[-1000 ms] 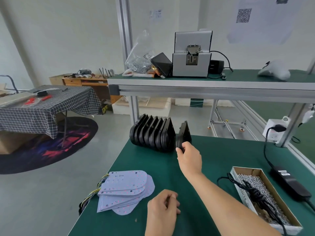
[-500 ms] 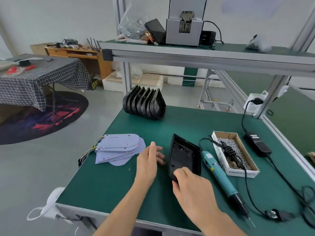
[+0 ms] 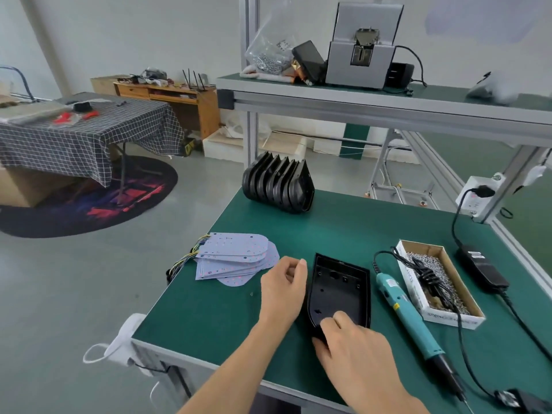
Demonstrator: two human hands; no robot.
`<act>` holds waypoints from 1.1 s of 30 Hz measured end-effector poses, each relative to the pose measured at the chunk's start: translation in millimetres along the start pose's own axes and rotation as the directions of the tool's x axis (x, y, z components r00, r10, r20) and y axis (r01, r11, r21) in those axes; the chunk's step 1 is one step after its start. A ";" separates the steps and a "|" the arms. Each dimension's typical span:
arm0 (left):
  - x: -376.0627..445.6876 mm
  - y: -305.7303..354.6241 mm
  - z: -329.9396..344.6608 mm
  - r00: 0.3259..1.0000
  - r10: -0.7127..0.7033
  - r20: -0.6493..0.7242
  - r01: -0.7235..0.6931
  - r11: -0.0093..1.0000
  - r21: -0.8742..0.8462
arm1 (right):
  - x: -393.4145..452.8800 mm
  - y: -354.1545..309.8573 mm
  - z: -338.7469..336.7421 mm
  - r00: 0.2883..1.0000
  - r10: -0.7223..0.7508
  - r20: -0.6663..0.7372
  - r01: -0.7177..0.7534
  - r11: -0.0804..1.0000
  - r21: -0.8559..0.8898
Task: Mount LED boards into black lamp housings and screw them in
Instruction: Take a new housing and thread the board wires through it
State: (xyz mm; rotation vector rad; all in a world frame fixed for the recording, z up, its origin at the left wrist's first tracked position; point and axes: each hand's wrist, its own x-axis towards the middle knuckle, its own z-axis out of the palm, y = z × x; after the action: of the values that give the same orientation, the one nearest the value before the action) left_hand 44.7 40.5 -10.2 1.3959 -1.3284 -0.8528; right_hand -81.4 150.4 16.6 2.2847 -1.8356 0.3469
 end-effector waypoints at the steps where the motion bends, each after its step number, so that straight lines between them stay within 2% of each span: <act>1: -0.7 -1.2 -7.4 0.998 -0.016 -0.061 0.015 1.000 -0.021 | 1.5 0.0 -2.3 1.000 0.018 -0.014 -0.018 1.000 0.016; 4: 3.6 -7.9 -43.4 0.962 0.034 -0.270 -0.030 0.999 0.019 | 13.5 -1.7 -5.6 0.993 0.058 -0.100 -0.046 0.992 0.118; 6: 11.5 -16.8 -70.9 0.912 0.141 -0.384 -0.060 0.974 0.217 | 32.6 -6.3 -6.7 0.991 0.067 -0.118 -0.037 0.969 0.245; 8: 18.8 -29.0 -91.2 0.868 0.242 -0.434 -0.020 0.890 0.456 | 63.3 -14.9 -7.5 0.996 0.025 -0.081 0.003 0.944 0.330; 10: 22.7 -38.2 -100.3 0.868 0.259 -0.424 0.023 0.832 0.555 | 101.6 -25.0 -5.7 1.000 -0.018 0.021 0.009 0.917 0.398; 13: 27.1 -42.1 -102.2 0.897 0.147 -0.417 0.101 0.850 0.516 | 158.8 -46.7 2.1 0.983 -0.048 0.179 -0.057 0.841 0.537; 17: 33.0 -44.9 -104.3 0.922 0.033 -0.386 0.179 0.848 0.500 | 216.6 -87.3 22.4 0.965 -0.099 0.245 -0.061 0.819 0.570; 20: 32.6 -46.1 -103.6 0.937 0.041 -0.346 0.169 0.815 0.554 | 252.0 -118.6 42.3 0.948 -0.161 0.273 -0.008 0.848 0.530; 26: 33.1 -47.3 -105.9 0.935 0.025 -0.353 0.154 0.869 0.471 | 296.4 -147.7 86.5 0.879 -0.211 0.428 0.058 0.938 0.343; 33: 36.6 -49.0 -105.6 0.930 -0.009 -0.368 0.179 0.885 0.429 | 311.2 -146.2 100.4 0.934 -0.209 0.292 0.125 0.951 0.281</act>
State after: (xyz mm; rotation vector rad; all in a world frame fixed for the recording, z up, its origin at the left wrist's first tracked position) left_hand 164.1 19.7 -24.1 1.8957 -1.2218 -0.3196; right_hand 131.8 -137.5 13.4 2.8002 -1.8021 0.2092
